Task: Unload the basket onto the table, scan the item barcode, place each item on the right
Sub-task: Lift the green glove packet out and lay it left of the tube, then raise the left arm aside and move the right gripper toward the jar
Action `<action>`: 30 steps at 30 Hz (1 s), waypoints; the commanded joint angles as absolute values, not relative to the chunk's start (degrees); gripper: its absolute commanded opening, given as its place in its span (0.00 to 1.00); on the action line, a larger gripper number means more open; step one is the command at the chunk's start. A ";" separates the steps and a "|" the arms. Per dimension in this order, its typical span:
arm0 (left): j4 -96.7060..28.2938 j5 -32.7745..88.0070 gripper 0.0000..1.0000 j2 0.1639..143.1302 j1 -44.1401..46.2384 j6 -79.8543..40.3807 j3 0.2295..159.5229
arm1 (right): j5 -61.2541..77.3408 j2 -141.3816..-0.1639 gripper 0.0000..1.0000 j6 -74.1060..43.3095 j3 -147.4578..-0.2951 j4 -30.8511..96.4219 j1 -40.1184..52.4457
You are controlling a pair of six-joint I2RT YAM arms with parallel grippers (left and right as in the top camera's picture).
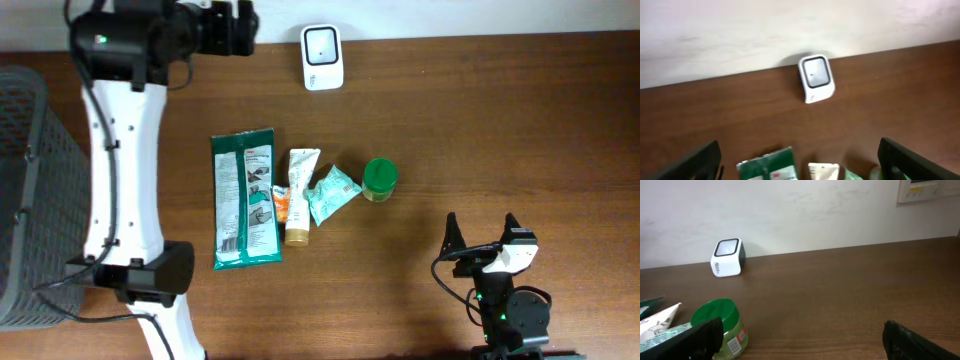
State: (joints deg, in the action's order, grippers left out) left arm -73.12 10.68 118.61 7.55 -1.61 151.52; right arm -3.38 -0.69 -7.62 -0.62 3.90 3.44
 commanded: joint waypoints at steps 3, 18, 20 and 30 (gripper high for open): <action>-73.84 15.31 1.00 114.72 2.39 3.33 152.75 | -0.62 -0.36 0.98 -7.94 -0.32 4.01 3.75; -75.96 15.25 0.99 114.74 -2.79 3.33 152.73 | 6.04 -8.60 0.98 -7.84 -16.38 14.68 3.75; -76.03 15.25 0.99 114.74 -2.79 3.31 152.73 | 6.11 -14.35 0.98 -7.73 -22.57 19.27 3.75; -76.03 15.25 0.99 114.74 -2.79 3.31 152.73 | 10.50 -46.96 0.98 -7.70 -55.86 40.82 3.75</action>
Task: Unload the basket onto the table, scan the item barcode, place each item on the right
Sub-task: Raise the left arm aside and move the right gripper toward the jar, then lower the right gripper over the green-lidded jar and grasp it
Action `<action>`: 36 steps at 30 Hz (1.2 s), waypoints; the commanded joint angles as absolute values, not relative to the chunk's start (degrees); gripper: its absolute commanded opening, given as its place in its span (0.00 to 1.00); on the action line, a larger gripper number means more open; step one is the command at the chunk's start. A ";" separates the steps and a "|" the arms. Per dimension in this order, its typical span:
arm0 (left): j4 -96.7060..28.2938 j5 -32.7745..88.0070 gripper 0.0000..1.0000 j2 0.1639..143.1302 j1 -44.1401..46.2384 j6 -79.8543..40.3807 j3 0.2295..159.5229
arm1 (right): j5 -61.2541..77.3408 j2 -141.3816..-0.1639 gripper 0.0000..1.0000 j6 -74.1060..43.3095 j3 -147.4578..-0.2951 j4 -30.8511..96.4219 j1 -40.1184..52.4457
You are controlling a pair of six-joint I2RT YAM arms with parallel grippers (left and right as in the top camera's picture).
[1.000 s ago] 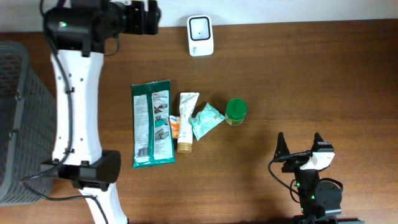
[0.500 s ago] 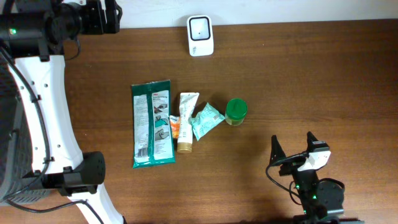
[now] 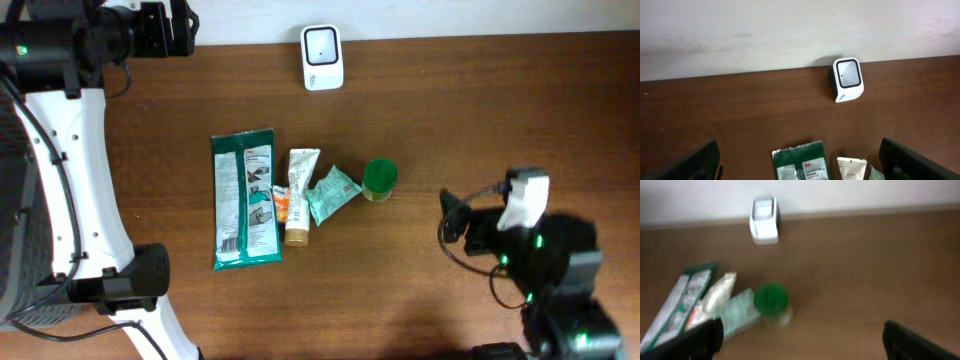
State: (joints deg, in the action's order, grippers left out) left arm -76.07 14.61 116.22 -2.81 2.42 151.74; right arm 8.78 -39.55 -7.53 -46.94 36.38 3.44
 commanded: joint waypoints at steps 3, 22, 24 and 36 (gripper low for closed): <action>-76.03 15.25 0.99 114.74 -2.79 3.31 152.73 | 12.93 -56.45 0.98 -7.70 -66.39 48.75 3.75; -76.03 15.27 0.99 114.74 -2.79 3.31 152.73 | 8.86 -97.58 0.99 -1.87 -89.47 56.38 14.09; -76.03 15.27 0.99 114.74 -2.79 3.33 152.73 | 6.50 -102.04 0.99 -1.43 -93.47 59.51 15.59; -76.03 15.25 0.99 114.74 -2.79 3.31 152.73 | 7.05 -113.84 0.93 1.13 -95.79 61.39 17.74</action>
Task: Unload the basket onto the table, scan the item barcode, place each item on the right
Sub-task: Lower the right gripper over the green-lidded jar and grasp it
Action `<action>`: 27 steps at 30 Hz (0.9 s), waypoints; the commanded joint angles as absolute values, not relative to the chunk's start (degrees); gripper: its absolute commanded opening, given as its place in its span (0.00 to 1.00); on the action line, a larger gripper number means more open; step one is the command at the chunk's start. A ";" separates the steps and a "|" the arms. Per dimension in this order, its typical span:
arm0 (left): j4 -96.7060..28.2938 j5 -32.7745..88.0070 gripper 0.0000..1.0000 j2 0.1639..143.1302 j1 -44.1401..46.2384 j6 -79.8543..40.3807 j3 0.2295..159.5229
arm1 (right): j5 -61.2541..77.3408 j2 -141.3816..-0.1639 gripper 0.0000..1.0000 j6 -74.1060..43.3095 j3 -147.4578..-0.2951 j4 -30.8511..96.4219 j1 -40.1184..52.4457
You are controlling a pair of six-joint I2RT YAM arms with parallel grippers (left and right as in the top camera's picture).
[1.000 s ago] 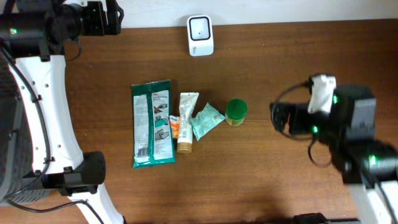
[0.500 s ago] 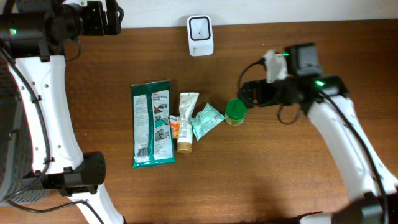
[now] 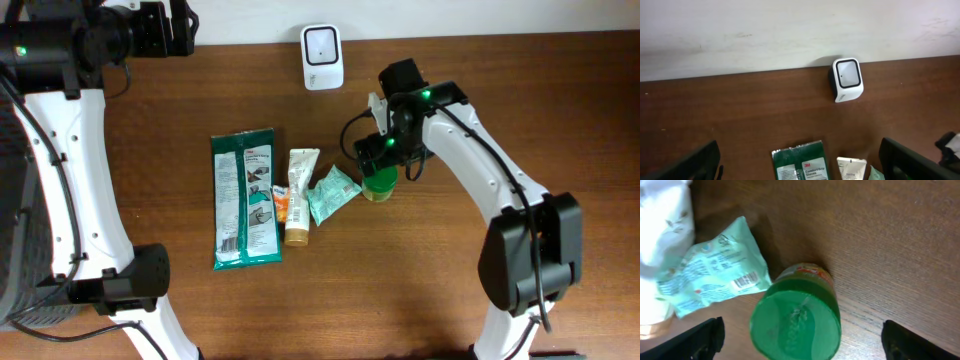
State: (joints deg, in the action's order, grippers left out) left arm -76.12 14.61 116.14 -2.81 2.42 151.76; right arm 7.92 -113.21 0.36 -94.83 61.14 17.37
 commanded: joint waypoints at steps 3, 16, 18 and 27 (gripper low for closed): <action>-76.03 15.27 0.99 114.74 -2.79 3.31 152.73 | 7.38 -114.63 0.90 1.10 -95.42 61.36 17.74; -76.03 15.25 0.99 114.74 -2.79 3.31 152.73 | 8.73 -114.93 0.85 1.10 -88.53 57.19 19.29; -76.03 15.27 0.99 114.74 -2.79 3.31 152.73 | 8.49 -114.93 0.78 1.06 -88.53 56.88 19.27; -76.03 15.27 0.99 114.74 -2.79 3.31 152.73 | 0.89 -114.80 0.51 -12.03 -89.86 58.19 19.11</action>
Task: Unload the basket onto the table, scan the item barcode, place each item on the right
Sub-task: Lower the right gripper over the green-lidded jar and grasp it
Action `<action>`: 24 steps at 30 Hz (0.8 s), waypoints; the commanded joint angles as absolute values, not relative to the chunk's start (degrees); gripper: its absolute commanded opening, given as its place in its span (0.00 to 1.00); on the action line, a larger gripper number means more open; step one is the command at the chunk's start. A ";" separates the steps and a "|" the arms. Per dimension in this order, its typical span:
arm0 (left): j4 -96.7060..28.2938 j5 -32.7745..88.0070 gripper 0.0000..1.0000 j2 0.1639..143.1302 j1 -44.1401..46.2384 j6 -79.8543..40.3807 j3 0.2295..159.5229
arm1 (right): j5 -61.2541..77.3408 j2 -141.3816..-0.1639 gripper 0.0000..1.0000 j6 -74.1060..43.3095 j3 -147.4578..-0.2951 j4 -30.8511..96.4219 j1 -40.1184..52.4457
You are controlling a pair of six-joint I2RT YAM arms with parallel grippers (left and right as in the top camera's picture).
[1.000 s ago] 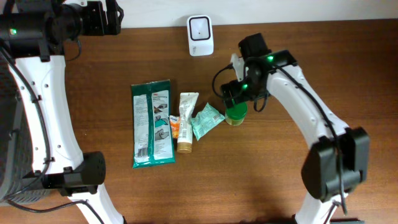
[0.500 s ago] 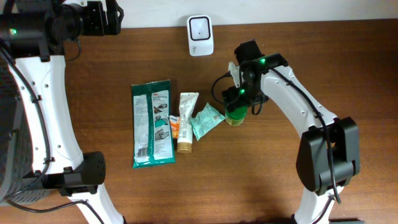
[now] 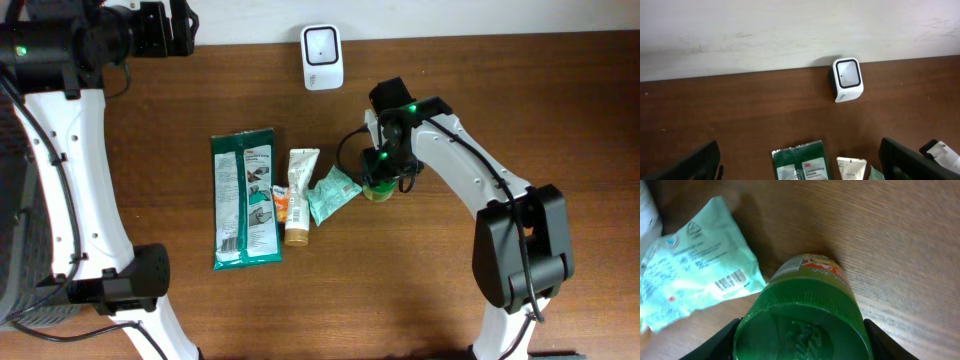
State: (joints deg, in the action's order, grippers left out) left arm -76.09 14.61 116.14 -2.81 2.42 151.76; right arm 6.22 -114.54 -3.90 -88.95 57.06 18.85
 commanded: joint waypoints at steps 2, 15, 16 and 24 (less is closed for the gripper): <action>-76.01 15.27 0.99 114.74 -2.79 3.31 152.73 | 0.38 -114.80 0.43 -20.75 -93.06 61.21 18.74; -76.03 15.25 0.99 114.74 -2.79 3.33 152.73 | 3.40 -114.80 0.29 -57.82 -95.26 62.19 11.07; -76.03 15.25 0.99 114.74 -2.79 3.31 152.73 | 3.38 -114.80 0.31 -62.24 -95.26 62.19 10.79; -76.03 15.27 0.99 114.74 -2.79 3.31 152.73 | 1.69 -114.83 0.43 -88.71 -95.04 62.11 12.05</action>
